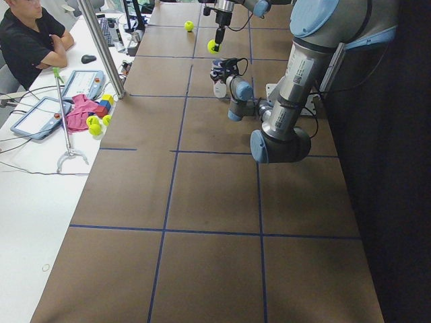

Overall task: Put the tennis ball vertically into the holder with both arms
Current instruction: 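Carry the ball with the right gripper over the can's open top, then open the right gripper to drop the ball into the can, then move the right gripper to the second tennis ball farther away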

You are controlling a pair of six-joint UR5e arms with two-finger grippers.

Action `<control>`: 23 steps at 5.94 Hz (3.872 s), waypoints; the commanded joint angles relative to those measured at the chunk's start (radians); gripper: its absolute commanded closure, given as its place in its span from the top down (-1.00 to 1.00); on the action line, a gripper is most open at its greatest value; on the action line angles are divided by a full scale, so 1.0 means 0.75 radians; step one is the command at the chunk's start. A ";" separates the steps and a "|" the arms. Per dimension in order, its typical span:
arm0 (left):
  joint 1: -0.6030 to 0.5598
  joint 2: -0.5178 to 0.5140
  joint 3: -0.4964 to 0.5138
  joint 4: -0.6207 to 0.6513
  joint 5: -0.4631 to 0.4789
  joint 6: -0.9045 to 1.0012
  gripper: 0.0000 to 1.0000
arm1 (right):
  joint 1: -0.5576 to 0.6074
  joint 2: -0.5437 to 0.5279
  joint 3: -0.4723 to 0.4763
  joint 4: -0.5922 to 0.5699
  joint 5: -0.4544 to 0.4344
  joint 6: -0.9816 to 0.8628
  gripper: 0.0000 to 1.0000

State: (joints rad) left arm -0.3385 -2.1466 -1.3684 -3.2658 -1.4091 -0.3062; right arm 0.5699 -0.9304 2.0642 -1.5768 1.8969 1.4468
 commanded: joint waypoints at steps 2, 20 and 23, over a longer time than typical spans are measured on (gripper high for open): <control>-0.001 0.001 0.012 -0.006 0.020 0.001 0.55 | -0.073 0.025 -0.026 -0.006 -0.013 0.002 -0.36; -0.003 0.021 0.002 -0.025 0.015 -0.005 0.99 | 0.933 -0.439 -1.044 0.278 0.312 -1.572 0.91; -0.007 0.021 0.002 -0.023 0.015 -0.003 0.99 | 0.942 -0.375 -1.251 0.476 0.304 -1.599 0.92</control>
State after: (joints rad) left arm -0.3434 -2.1306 -1.3668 -3.2831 -1.3974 -0.3084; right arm 1.2745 -1.2101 1.1412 -1.2285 2.1288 0.2632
